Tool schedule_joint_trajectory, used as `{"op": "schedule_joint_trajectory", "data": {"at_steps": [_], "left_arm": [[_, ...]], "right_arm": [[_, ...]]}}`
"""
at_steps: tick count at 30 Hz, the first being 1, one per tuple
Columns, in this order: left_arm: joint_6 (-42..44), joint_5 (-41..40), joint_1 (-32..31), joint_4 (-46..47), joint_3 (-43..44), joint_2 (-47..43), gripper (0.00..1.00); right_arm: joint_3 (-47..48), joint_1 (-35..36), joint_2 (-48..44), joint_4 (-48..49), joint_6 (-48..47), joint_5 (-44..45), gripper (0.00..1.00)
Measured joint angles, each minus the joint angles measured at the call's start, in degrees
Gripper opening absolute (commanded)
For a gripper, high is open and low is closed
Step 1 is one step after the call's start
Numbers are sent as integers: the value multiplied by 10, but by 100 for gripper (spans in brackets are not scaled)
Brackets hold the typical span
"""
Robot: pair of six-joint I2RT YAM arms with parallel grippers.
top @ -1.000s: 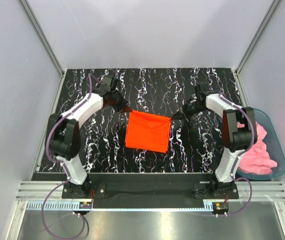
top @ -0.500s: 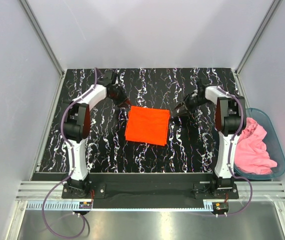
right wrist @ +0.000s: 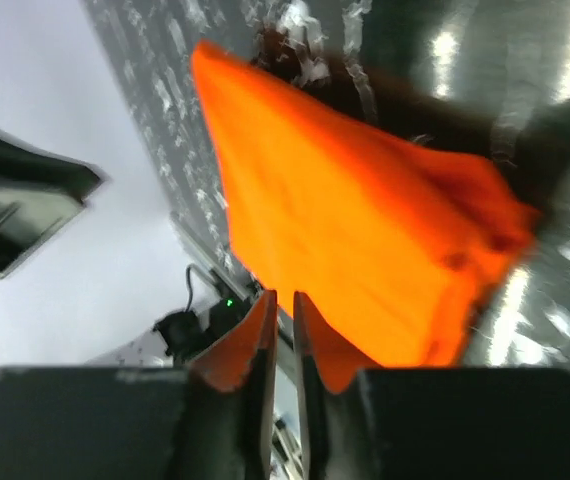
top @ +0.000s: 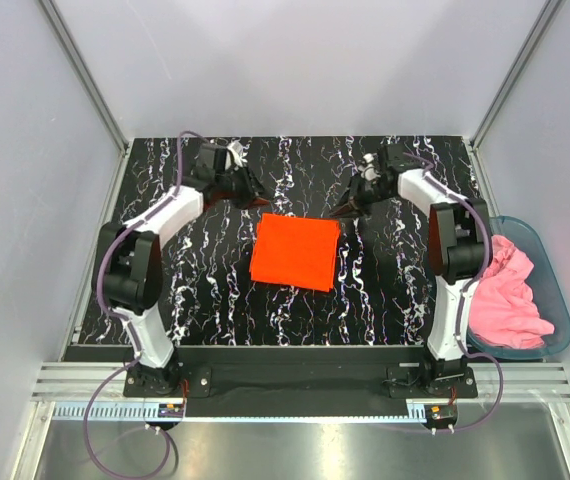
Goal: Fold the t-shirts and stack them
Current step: Fold the tshirt
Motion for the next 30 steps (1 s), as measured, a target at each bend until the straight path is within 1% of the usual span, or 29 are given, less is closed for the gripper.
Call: {"op": "schedule_joint_trajectory", "data": {"at_steps": [2, 4, 8, 10, 13, 15, 18, 22, 23, 27, 30], "left_arm": [[-40, 40, -9, 90, -44, 13, 25], [-71, 68, -12, 167, -76, 44, 24], [-104, 100, 0, 260, -92, 130, 23], [-102, 108, 11, 277, -91, 161, 23], [-83, 120, 30, 270, -78, 192, 23], [-62, 129, 38, 254, -68, 194, 27], [-17, 125, 42, 206, -54, 175, 31], [28, 112, 45, 135, -55, 105, 33], [31, 112, 45, 127, -55, 86, 33], [35, 114, 37, 131, -90, -12, 32], [17, 117, 9, 162, -148, -57, 29]], "right_arm": [[-24, 21, 8, 61, 26, -38, 16], [-40, 34, 21, 110, 46, -63, 15], [-70, 31, 61, 201, 78, -96, 15], [-73, 21, 84, 221, 83, -101, 16], [-80, -3, 109, 239, 88, -103, 20], [-86, -19, 110, 240, 90, -105, 24], [-87, -41, 109, 240, 90, -104, 27], [-87, -54, 87, 194, 73, -76, 30], [-87, -52, 74, 177, 66, -69, 35], [-88, -29, -1, 111, 32, -30, 42], [-88, 16, -61, 86, 16, -16, 43]]}}
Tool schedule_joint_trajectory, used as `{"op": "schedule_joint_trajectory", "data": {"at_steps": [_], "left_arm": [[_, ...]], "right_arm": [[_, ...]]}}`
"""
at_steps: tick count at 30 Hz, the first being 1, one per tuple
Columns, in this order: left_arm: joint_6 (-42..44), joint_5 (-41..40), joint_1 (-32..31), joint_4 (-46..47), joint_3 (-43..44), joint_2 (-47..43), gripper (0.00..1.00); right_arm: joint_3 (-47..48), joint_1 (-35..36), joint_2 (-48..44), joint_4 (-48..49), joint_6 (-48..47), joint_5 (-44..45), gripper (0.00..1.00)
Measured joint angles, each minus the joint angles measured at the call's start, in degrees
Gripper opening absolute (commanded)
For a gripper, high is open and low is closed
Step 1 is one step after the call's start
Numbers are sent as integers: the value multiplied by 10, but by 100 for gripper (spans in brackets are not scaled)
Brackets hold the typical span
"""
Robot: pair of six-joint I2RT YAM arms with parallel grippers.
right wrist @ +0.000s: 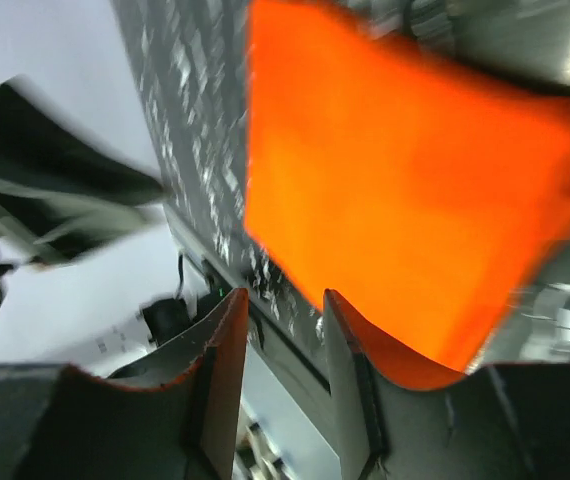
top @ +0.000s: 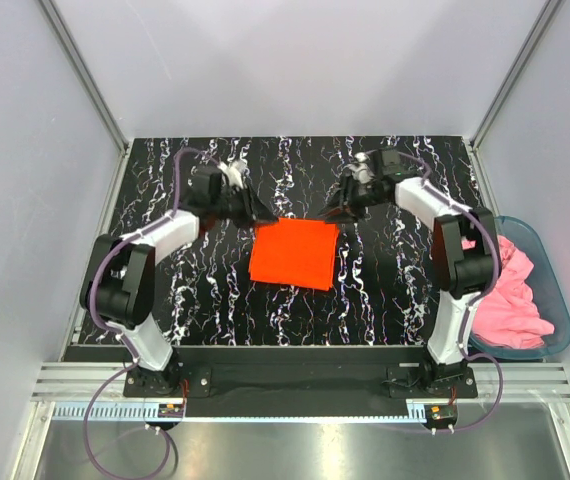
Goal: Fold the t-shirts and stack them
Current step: Fold the tshirt
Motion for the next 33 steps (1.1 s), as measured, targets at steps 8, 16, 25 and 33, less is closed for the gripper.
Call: {"op": "schedule_joint_trajectory", "data": {"at_steps": [8, 16, 25, 33], "left_arm": [[-22, -3, -53, 20, -176, -6, 28], [38, -10, -33, 3, -196, -8, 28], [24, -9, -53, -24, -190, -106, 30], [-67, 13, -133, 127, -159, 20, 26]], "right_arm": [[-99, 163, -10, 83, 25, -52, 33], [-228, 139, 12, 140, 22, -79, 29], [-273, 103, -82, 125, 32, -79, 30], [-150, 85, -13, 137, 64, -78, 30]]}}
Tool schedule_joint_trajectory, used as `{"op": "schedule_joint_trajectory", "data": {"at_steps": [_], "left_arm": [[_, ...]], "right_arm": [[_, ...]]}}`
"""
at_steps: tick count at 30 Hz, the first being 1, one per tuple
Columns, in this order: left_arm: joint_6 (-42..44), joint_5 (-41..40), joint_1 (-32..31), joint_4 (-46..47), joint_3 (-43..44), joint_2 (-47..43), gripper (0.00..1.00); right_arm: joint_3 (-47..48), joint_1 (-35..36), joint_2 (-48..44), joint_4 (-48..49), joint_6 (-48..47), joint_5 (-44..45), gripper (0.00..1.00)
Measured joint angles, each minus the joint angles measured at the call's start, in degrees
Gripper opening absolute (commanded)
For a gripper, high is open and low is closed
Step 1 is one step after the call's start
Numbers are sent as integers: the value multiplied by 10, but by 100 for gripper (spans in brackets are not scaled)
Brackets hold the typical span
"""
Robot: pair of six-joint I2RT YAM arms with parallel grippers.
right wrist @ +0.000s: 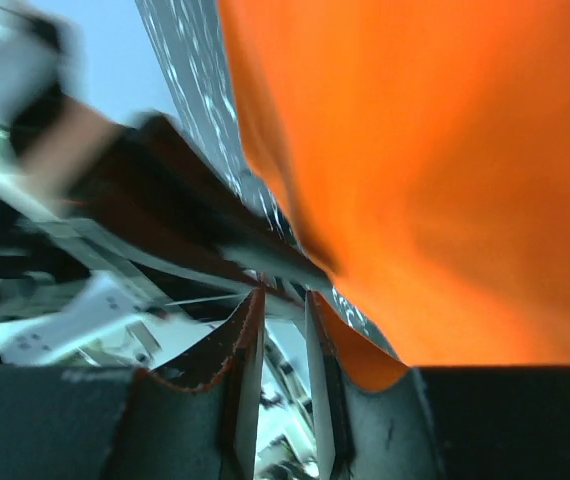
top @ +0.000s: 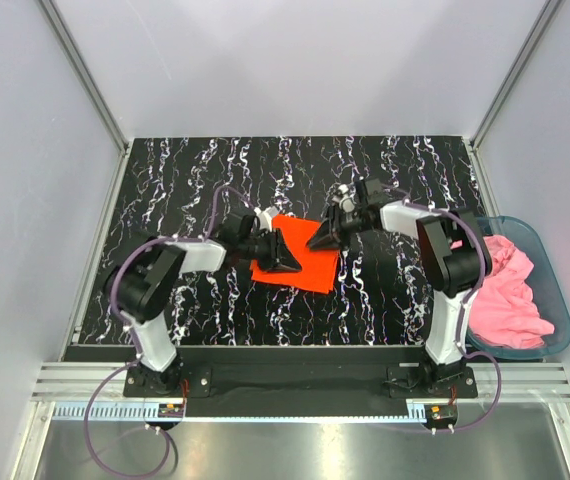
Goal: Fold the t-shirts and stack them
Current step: Fold the tshirt
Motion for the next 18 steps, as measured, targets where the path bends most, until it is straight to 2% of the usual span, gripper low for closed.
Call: {"op": "schedule_joint_trajectory", "data": {"at_steps": [6, 10, 13, 15, 18], "left_arm": [[-30, 17, 10, 53, -30, 62, 26], [-30, 16, 14, 35, -29, 29, 32], [-19, 17, 20, -19, -10, -26, 37], [6, 17, 28, -61, 28, -56, 49], [60, 8, 57, -127, 101, -75, 60]], "right_arm": [[67, -53, 59, 3, 24, -7, 31], [76, -55, 70, 2, 25, -18, 33], [76, -55, 79, 2, 21, -22, 33], [76, -59, 92, 1, 15, -22, 34], [76, -70, 101, -15, 4, -17, 41]]}}
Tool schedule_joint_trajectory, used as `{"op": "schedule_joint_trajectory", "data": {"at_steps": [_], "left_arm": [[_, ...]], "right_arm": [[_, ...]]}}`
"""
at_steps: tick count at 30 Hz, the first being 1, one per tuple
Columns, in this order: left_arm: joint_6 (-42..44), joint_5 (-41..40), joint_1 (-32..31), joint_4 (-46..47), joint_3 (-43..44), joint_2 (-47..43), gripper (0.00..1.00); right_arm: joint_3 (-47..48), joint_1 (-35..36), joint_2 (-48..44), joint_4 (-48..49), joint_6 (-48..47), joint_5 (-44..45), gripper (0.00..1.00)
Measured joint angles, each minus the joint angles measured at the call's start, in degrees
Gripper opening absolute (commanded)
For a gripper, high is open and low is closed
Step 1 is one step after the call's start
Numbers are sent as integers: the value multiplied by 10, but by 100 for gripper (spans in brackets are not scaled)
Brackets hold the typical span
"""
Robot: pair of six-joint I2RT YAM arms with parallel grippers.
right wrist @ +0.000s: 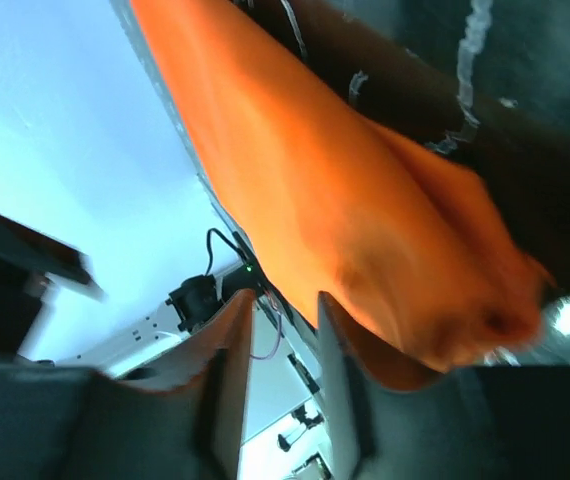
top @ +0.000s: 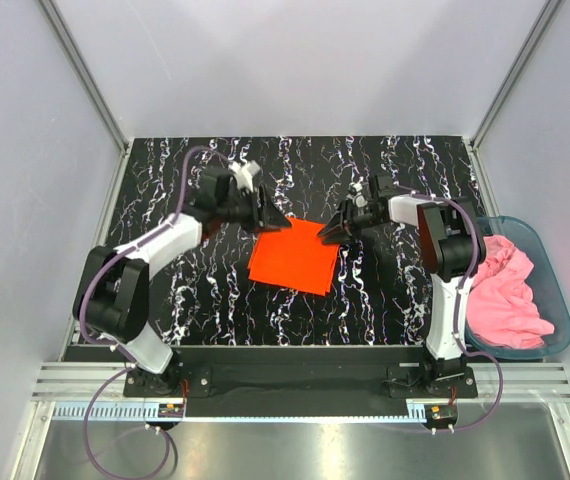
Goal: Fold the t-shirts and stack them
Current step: Fold the tshirt, then neatly place the folded tshirt to the corner
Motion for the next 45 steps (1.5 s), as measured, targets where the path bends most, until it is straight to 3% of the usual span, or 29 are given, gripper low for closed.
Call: {"op": "schedule_joint_trajectory", "data": {"at_steps": [3, 8, 16, 26, 29, 32, 35, 36, 37, 45], "left_arm": [[62, -22, 43, -54, 59, 0, 75], [149, -78, 83, -133, 128, 59, 77], [211, -115, 70, -188, 195, 212, 80], [229, -98, 65, -169, 219, 253, 77], [219, -80, 64, -144, 209, 256, 72], [209, -70, 65, -120, 195, 256, 61], [197, -64, 67, -108, 182, 256, 27], [194, -62, 68, -108, 177, 259, 10], [188, -59, 69, -108, 174, 262, 3], [191, -50, 87, -113, 151, 247, 0]], "right_arm": [[2, -9, -14, -46, -22, 13, 55], [2, -12, -114, -159, -71, 57, 67], [-46, -15, -344, -240, -112, 76, 70], [-134, -44, -387, -288, -134, 76, 70], [-134, -45, -394, -290, -141, 75, 70], [-134, -45, -401, -290, -145, 73, 70], [-137, -45, -406, -290, -146, 68, 70], [-138, -45, -408, -291, -146, 65, 70], [-140, -45, -410, -292, -146, 64, 70], [-156, -36, -426, -298, -146, 60, 70]]}}
